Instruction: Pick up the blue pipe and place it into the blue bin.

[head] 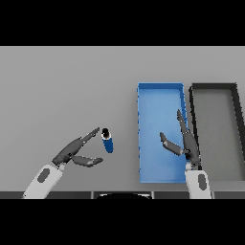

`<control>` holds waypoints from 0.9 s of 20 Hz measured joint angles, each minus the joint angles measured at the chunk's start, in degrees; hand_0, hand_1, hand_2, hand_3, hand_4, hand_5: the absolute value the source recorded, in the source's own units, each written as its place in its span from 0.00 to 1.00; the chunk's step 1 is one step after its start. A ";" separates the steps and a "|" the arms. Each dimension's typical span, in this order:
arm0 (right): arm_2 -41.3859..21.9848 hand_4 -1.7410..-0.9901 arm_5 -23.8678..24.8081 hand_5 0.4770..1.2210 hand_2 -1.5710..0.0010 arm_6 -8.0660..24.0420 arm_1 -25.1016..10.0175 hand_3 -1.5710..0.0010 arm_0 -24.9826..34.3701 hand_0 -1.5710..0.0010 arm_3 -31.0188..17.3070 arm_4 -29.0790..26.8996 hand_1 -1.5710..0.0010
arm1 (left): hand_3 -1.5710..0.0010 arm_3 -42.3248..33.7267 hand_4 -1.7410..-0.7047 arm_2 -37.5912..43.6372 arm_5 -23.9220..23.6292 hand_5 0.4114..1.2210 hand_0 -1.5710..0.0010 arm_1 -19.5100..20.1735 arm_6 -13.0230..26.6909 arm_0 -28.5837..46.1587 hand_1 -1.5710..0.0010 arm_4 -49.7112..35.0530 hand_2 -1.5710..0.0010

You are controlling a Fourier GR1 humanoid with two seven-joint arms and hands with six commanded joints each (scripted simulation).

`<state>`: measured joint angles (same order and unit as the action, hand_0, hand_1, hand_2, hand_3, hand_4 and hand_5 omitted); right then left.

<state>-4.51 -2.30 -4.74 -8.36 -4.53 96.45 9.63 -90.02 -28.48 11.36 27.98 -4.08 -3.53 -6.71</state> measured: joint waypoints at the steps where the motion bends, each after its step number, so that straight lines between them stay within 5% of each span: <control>1: 0.01 0.71 -0.06 0.20 1.00 -0.13 -0.20 1.00 -0.73 1.00 0.37 0.10 1.00 | 1.00 0.82 0.57 -0.96 -0.80 0.06 1.00 -1.94 -0.31 -0.60 1.00 1.17 1.00; 10: 0.88 0.69 0.10 0.23 1.00 0.10 -0.74 1.00 -0.95 1.00 0.80 -0.35 1.00 | 1.00 11.35 0.67 -2.94 -4.26 0.01 1.00 -10.34 -0.14 -7.09 1.00 6.46 1.00; 13: 0.52 0.71 0.17 0.23 1.00 -0.79 -0.75 1.00 -1.54 1.00 0.97 0.30 1.00 | 1.00 13.50 0.63 -3.33 -3.54 0.04 1.00 -13.09 -1.07 -8.14 1.00 5.67 1.00; 16: 1.17 0.70 0.21 0.24 1.00 -1.03 -1.37 1.00 -1.58 1.00 0.96 0.02 1.00 | 0.92 14.40 0.54 -2.77 -3.27 0.17 1.00 -14.90 -2.96 -8.21 0.97 4.11 0.90; 18: 0.29 0.69 -0.15 0.24 1.00 -2.42 -0.57 1.00 -2.57 1.00 1.68 0.04 1.00 | 0.66 14.71 0.44 -2.13 -3.33 0.40 0.92 -16.45 -3.58 -7.77 0.80 2.43 0.69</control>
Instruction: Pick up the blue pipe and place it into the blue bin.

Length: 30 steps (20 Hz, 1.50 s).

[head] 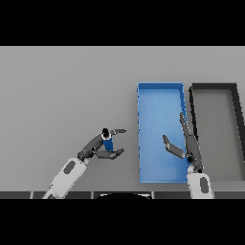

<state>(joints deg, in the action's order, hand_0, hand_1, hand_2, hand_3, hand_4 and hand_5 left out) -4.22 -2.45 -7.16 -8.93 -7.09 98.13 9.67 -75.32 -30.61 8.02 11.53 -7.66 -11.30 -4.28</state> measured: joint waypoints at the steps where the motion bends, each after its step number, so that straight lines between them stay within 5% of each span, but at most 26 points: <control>1: 0.67 0.69 -0.13 0.24 1.00 0.92 -0.47 1.00 0.47 1.00 -0.09 -0.66 1.00 | 0.53 -0.48 0.36 0.52 0.21 0.52 0.77 -0.56 -0.84 0.32 0.65 -1.31 0.56; 5: 0.44 0.68 -0.12 0.25 1.00 1.41 -0.16 1.00 0.63 1.00 -0.49 -0.51 1.00 | 0.24 0.65 0.16 0.04 0.65 0.80 0.32 -2.13 -1.50 0.39 0.27 -1.24 0.23; 9: 0.47 0.69 -0.41 0.22 1.00 1.82 0.13 1.00 1.21 1.00 -1.02 -1.04 1.00 | 0.10 -1.18 0.23 -1.36 -1.14 0.92 0.13 -2.23 -2.90 1.57 0.11 1.20 0.09; 14: 0.81 0.68 -0.96 0.21 1.00 1.30 -0.02 1.00 1.45 1.00 -1.15 -1.89 1.00 | 0.03 -5.12 0.26 0.17 -2.15 0.97 0.04 -4.13 -4.58 0.58 0.04 2.05 0.03; 16: 0.54 0.69 -0.13 0.22 1.00 3.35 0.38 1.00 2.29 1.00 -1.10 -1.09 1.00 | 0.02 -7.15 0.26 0.30 -2.09 0.98 0.03 -5.03 -4.78 0.10 0.02 2.30 0.02; 25: 0.46 0.78 0.39 0.22 1.00 1.47 -0.55 1.00 2.45 1.00 -1.97 0.79 1.00 | 0.00 -15.49 0.26 0.52 1.51 1.00 0.00 -6.48 3.71 -3.08 0.00 1.88 0.00; 30: 0.31 0.80 1.51 0.22 1.00 0.61 -0.80 1.00 0.12 1.00 0.36 2.06 1.00 | 0.00 -14.69 0.27 1.52 2.94 1.00 0.00 -7.09 3.72 -2.68 0.00 3.30 0.00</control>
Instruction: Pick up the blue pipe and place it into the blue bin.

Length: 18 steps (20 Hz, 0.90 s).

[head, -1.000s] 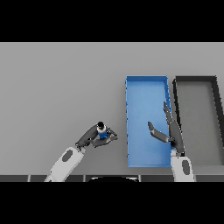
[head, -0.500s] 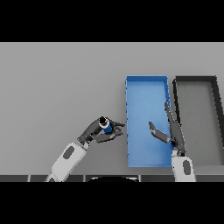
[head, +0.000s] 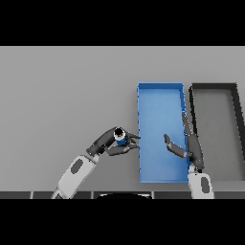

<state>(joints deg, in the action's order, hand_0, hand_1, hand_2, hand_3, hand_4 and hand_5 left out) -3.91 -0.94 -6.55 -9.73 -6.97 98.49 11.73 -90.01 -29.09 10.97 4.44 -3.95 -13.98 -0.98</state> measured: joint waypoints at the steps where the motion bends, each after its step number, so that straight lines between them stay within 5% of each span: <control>1: -0.07 0.77 0.47 0.22 1.00 0.23 -0.07 1.00 -0.62 1.00 0.90 0.55 1.00 | 0.00 0.11 0.27 0.12 0.38 1.00 0.00 -0.25 -0.14 0.00 0.00 0.19 0.00; 6: -0.33 0.73 1.21 0.23 0.97 0.34 -0.72 1.00 -2.97 1.00 5.76 1.61 1.00 | 0.00 0.11 0.26 0.86 1.75 1.00 0.00 -1.37 0.40 0.12 0.00 1.17 0.00; 8: -0.14 0.72 -4.20 0.20 0.94 -0.90 -0.21 1.00 -2.29 1.00 8.06 -6.83 0.99 | 0.00 0.35 0.26 1.26 2.73 1.00 0.00 -1.35 -0.13 0.58 0.00 1.34 0.00; 14: -1.15 0.66 -18.32 0.12 0.93 14.46 -9.00 1.00 7.32 1.00 15.46 -26.55 0.99 | 0.00 -1.27 0.26 2.08 4.05 1.00 0.00 -2.83 2.00 0.71 0.00 1.73 0.00; 18: -4.57 0.61 -20.93 0.11 0.95 21.15 -11.99 1.00 14.95 1.00 18.23 -29.49 1.00 | 0.00 -0.92 0.26 2.40 4.48 1.00 0.00 -3.42 1.68 1.23 0.00 3.81 0.00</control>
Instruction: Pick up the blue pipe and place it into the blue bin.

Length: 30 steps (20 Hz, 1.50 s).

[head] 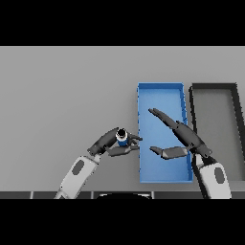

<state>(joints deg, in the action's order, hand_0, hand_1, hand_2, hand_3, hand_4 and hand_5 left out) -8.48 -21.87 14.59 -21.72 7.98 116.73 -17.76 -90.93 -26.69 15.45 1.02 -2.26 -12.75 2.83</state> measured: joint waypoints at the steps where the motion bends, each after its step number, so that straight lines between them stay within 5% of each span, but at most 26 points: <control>1: -1.69 0.60 -0.12 0.11 0.96 2.00 0.01 1.00 2.55 1.00 0.47 0.37 1.00 | 0.00 -0.20 0.26 0.16 0.17 1.00 0.00 -0.35 0.30 0.05 0.00 0.01 0.00; 8: -8.23 0.63 -3.41 0.10 0.97 7.84 2.49 1.00 11.65 1.00 -1.33 -2.51 1.00 | 0.00 0.82 0.27 1.94 2.40 1.00 0.00 -1.15 -2.15 -0.13 0.00 1.42 0.00; 17: -12.44 0.73 -6.33 0.04 0.93 11.13 7.48 0.99 23.45 0.98 -9.88 0.13 0.96 | 0.00 0.52 0.26 3.87 5.48 1.00 0.00 -2.57 -0.48 0.41 0.00 2.71 0.00; 19: -13.02 0.68 -7.26 0.01 0.83 11.31 8.34 0.92 24.61 0.89 -11.89 0.73 0.86 | 0.00 0.62 0.27 4.21 5.80 1.00 0.00 -3.00 0.38 0.57 0.00 3.53 0.00; 22: -13.54 0.45 -8.27 0.03 0.53 11.36 9.39 0.62 27.08 0.55 -13.44 0.46 0.55 | 0.00 0.42 0.14 4.71 6.90 1.00 0.00 -3.30 2.95 1.29 0.00 3.24 0.00; 26: -14.31 0.21 -7.07 0.23 0.22 11.09 11.39 0.35 27.27 0.23 -14.32 -0.29 0.23 | 0.03 0.03 0.06 4.05 6.40 1.00 0.00 -4.04 2.94 1.12 0.00 2.67 0.00; 30: -15.90 0.10 -5.89 0.69 0.09 8.34 11.93 0.17 25.97 0.09 -14.46 -0.84 0.09 | 0.07 0.66 0.03 5.40 7.61 1.00 0.00 -4.95 1.35 0.72 0.00 -0.40 0.00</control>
<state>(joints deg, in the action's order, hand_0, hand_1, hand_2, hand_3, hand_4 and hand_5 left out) -24.38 -27.77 22.93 -9.80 33.94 102.26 -18.60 -90.27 -21.29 23.06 -3.93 -0.91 -12.03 2.43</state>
